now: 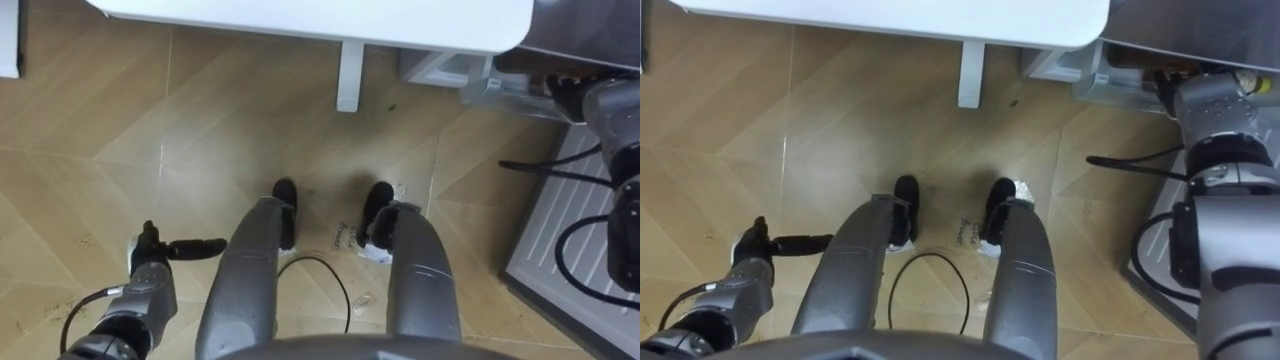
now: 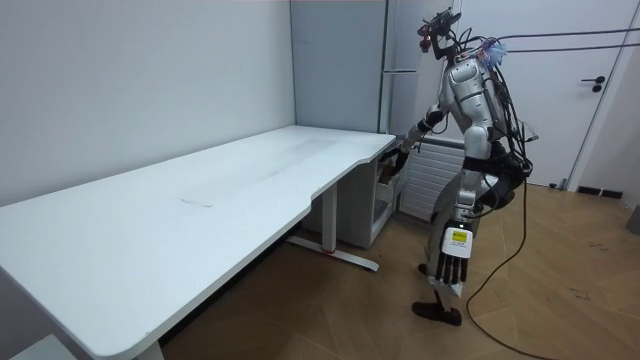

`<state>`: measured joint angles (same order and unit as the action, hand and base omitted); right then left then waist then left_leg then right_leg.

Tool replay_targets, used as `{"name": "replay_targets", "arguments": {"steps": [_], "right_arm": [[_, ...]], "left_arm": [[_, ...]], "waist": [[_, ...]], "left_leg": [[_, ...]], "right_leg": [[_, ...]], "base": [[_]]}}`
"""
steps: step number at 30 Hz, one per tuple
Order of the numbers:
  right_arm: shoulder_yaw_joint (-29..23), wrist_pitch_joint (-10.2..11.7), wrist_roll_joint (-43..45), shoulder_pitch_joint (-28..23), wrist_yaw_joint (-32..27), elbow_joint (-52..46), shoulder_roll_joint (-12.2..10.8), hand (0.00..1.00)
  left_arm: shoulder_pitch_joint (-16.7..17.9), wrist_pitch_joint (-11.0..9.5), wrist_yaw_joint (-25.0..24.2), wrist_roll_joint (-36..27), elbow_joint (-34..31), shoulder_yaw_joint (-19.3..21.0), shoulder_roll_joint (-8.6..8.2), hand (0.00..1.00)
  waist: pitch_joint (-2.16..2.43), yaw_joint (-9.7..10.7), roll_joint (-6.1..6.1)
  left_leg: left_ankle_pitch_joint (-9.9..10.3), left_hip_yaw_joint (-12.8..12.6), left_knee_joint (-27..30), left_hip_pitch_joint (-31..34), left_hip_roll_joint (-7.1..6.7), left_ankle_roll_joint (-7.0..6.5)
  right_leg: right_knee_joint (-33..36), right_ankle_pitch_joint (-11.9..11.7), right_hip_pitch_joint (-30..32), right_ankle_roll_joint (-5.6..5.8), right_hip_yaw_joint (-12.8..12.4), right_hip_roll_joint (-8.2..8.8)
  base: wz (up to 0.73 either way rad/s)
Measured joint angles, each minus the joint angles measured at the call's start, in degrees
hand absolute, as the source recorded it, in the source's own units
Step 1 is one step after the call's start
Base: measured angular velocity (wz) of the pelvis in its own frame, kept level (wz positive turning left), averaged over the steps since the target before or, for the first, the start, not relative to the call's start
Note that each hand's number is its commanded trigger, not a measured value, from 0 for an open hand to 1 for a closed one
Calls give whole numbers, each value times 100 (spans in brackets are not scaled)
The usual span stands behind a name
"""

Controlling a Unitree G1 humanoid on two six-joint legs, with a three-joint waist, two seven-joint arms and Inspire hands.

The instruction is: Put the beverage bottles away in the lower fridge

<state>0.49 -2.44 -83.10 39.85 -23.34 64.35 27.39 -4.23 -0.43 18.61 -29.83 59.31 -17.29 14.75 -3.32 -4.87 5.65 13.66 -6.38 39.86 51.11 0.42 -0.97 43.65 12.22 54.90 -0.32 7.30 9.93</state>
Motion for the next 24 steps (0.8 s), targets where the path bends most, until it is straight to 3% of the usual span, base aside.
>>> {"name": "replay_targets", "arguments": {"steps": [8, 11, 17, 20, 24], "right_arm": [[81, 7, 15, -295, 668, 105, 97, 0], [76, 10, 24, -476, 876, 108, 115, 0], [80, 61, 30, -713, 1055, 64, 191, 0], [109, 64, 12, -858, 1225, 60, 243, 0], [108, 105, 6, -1271, 1355, 36, 248, 0]], "left_arm": [[45, -40, -9, 8, -14, -155, 42, 0], [161, -44, -30, 6, -178, -149, 97, 0], [210, -63, -149, 2, -290, -154, 166, 0], [292, -157, -177, -1, -412, -153, 205, 0], [421, -180, -176, -105, -421, -148, 250, 0]], "waist": [[-17, -11, 30], [-28, -8, 52], [-21, 44, 80], [-16, 54, 90], [8, 130, 191]], "left_leg": [[5, 8, 3, -77, 18, 1], [39, 17, 44, -72, 97, 15], [48, 2, 42, -77, 116, 19], [51, 2, 40, -90, 193, 23], [60, 0, -17, -244, 207, 20]], "right_leg": [[-32, 0, -92, 0, 0, -28], [-121, -26, -140, -1, 5, -122], [-128, -37, -141, -15, 0, -143], [-250, -94, -220, -27, 40, -211], [-323, -116, -387, -26, 69, -219]], "base": [[0], [-10], [-1], [-6], [-1]]}}
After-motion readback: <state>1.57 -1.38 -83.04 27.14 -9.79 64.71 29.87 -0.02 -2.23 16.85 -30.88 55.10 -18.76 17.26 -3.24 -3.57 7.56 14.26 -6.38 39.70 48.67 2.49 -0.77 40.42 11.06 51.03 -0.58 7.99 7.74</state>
